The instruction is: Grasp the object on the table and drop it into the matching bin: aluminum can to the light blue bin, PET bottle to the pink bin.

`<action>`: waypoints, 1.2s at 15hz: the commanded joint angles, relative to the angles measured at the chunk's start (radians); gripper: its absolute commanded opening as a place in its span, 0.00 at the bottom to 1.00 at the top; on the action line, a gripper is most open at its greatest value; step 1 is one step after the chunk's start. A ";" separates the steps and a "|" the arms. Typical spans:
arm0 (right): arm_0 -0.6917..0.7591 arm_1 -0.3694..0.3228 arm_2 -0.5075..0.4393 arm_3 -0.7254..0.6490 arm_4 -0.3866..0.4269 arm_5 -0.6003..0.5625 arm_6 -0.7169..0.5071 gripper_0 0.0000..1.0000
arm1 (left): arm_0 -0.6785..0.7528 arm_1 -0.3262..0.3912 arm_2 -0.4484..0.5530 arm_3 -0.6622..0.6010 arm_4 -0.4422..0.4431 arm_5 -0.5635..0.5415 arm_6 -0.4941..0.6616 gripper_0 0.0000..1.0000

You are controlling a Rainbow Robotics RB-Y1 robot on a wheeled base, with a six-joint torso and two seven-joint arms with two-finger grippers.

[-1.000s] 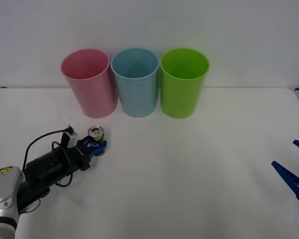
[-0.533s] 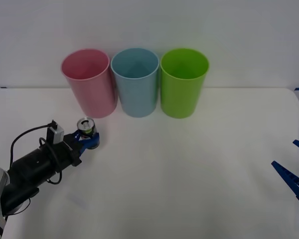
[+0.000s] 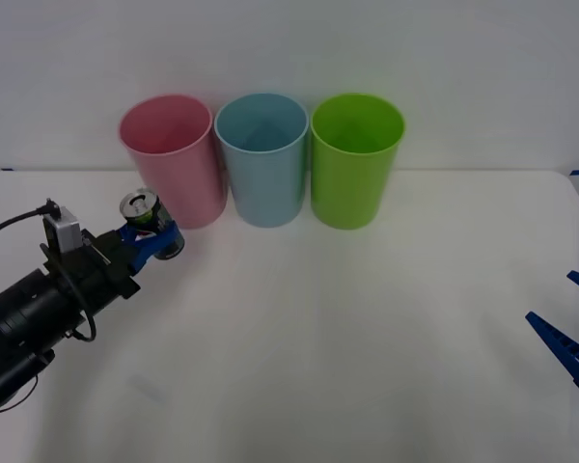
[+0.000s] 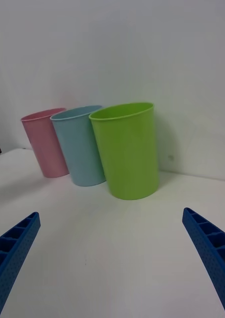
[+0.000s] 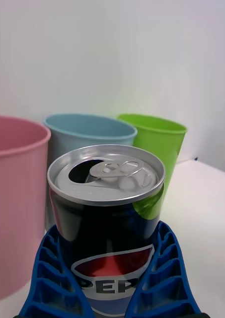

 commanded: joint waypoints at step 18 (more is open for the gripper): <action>0.000 0.000 0.000 0.000 0.000 0.000 0.000 1.00 | -0.327 0.057 -0.030 -0.069 -0.262 0.157 0.413 0.00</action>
